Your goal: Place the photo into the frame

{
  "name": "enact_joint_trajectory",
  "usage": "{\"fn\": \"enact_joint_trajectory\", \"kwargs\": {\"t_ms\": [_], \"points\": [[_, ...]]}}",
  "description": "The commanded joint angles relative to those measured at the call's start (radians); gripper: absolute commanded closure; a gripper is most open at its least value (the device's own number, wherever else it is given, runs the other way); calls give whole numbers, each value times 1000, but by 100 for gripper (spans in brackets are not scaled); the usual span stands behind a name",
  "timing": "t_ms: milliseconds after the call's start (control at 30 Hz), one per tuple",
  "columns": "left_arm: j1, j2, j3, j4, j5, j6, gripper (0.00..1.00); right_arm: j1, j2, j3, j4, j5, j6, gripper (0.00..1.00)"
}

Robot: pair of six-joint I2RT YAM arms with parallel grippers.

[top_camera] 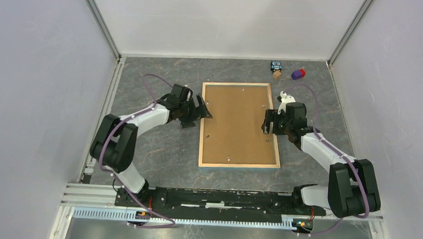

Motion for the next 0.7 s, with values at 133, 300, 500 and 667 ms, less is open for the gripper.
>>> {"fn": "enact_joint_trajectory", "kwargs": {"t_ms": [133, 300, 500, 667], "points": [[-13, -77, 67, -278, 132, 174, 5, 22, -23, 1, -130, 46, 2, 20], [-21, 34, 196, -445, 25, 255, 20, 25, -36, 2, -199, 27, -23, 21], [-46, 139, 265, -422, -71, 166, 43, 65, -45, 14, -280, 52, -31, 20], [-74, 229, 351, -489, -161, 188, 54, 99, -57, 42, -371, 174, -41, 19]]}}
